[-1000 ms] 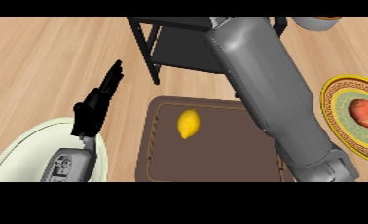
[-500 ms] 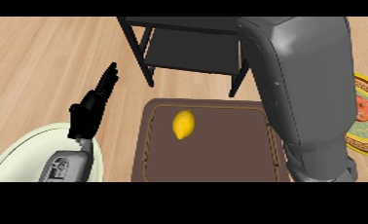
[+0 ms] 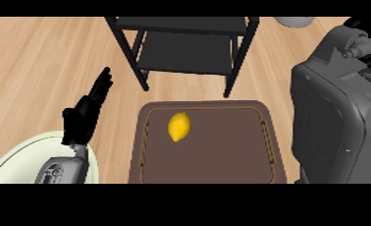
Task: Pick the cupcake from the tray and place it in the tiered shelf
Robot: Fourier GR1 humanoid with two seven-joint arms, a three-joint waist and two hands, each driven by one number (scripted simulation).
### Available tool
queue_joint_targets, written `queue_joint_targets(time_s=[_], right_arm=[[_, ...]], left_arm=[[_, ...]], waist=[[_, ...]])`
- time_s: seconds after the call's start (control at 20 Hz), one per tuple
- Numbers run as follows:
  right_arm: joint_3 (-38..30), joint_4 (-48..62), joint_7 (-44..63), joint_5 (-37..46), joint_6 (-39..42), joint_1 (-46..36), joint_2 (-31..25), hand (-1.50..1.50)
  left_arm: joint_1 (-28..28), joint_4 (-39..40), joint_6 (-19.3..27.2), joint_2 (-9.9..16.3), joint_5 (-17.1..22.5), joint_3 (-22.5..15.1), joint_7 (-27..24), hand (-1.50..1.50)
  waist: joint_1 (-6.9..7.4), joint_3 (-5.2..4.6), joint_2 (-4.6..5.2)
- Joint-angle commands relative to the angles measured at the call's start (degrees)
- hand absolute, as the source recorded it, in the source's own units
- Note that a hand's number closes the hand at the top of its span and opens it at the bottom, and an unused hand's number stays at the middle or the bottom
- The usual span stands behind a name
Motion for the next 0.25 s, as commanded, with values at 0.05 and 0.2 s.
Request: queue_joint_targets(time_s=[0.05, 0.2], right_arm=[[2.38, -12.69, 7.62, -4.38, 15.19, 8.56, -0.01, -1.50], [2.68, -21.42, 6.98, -6.98, 18.78, 14.20, -0.01, -1.50]], left_arm=[[0.71, 0.38, -0.15, 1.26, 1.02, 2.06, -0.19, 0.00], [0.85, -0.92, 0.62, 0.10, -0.31, 0.21, 0.62, 0.00]], waist=[[-1.38, -0.02, -0.44], [-1.44, 0.02, -0.28]])
